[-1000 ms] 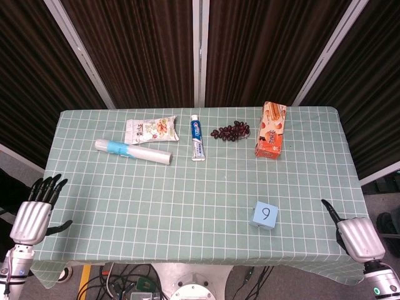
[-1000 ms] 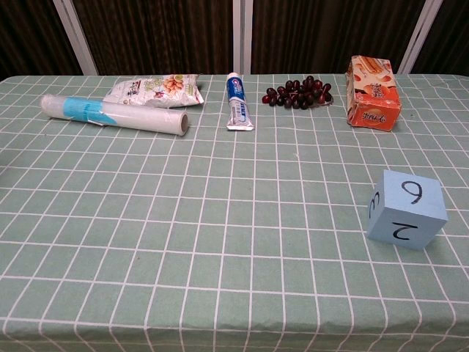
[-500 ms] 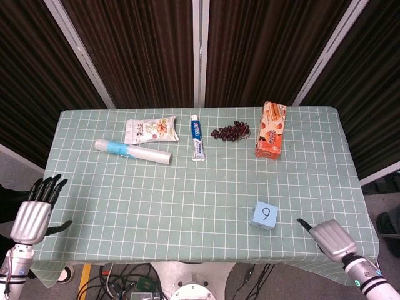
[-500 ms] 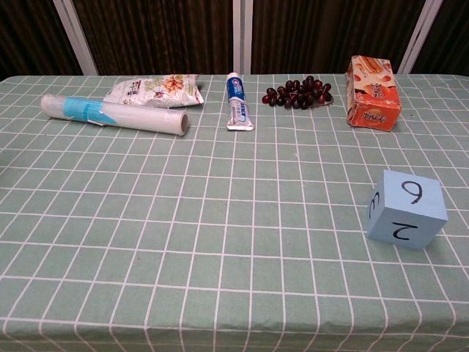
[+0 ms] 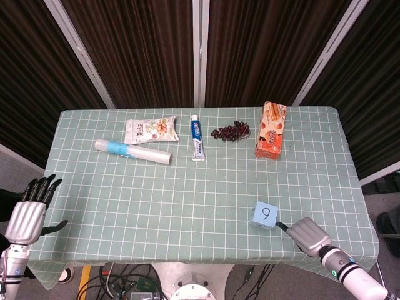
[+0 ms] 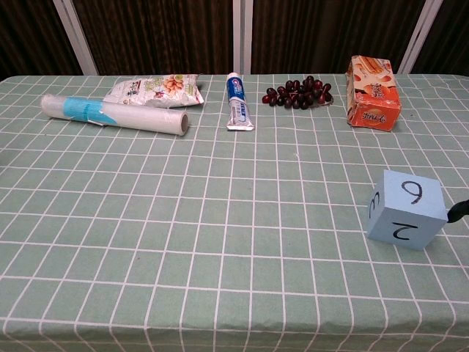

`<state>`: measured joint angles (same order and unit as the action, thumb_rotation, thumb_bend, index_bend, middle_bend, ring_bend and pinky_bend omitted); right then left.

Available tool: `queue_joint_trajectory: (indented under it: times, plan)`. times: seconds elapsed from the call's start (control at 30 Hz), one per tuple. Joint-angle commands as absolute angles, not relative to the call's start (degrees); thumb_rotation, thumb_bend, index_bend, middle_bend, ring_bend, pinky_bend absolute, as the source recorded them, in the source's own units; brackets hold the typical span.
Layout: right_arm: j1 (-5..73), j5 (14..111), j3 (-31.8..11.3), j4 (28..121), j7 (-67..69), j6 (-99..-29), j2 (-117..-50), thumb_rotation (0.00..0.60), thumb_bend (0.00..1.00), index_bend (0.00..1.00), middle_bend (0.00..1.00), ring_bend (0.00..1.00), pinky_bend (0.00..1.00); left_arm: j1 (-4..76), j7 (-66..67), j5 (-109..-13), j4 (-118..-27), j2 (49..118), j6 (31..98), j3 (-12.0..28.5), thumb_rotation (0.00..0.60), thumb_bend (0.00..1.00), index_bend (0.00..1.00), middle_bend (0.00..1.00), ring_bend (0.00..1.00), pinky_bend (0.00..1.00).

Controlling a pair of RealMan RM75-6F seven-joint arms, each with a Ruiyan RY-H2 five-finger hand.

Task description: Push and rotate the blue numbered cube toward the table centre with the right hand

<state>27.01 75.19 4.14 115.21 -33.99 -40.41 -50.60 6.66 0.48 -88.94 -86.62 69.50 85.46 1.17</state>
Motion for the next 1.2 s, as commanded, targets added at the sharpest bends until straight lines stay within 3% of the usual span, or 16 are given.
queue_joint_trajectory:
  times: [0.03, 0.63, 1.2]
  plan:
    - [28.6, 73.5, 4.0, 116.2, -34.8, -39.3, -51.0, 0.6, 1.0, 0.13, 0.88, 0.8, 0.76, 6.7, 0.1, -88.8, -86.5, 69.3, 85.6, 1.4, 0.6, 0.0, 0.07, 0.0, 0.0, 0.0]
    - [42.5, 61.0, 3.7, 119.1, -42.1, -34.2, -55.2, 0.6, 1.0, 0.13, 0.88, 0.8, 0.76, 6.5, -0.9, -88.4, -85.6, 69.2, 85.5, 1.4, 0.6, 0.0, 0.07, 0.0, 0.0, 0.0]
    - [60.5, 39.8, 8.0, 122.8, -55.1, -39.1, -57.0, 0.6, 1.0, 0.13, 0.88, 0.8, 0.76, 6.4, -1.2, -87.7, -85.3, 69.1, 85.0, 1.4, 0.6, 0.0, 0.07, 0.0, 0.0, 0.0]
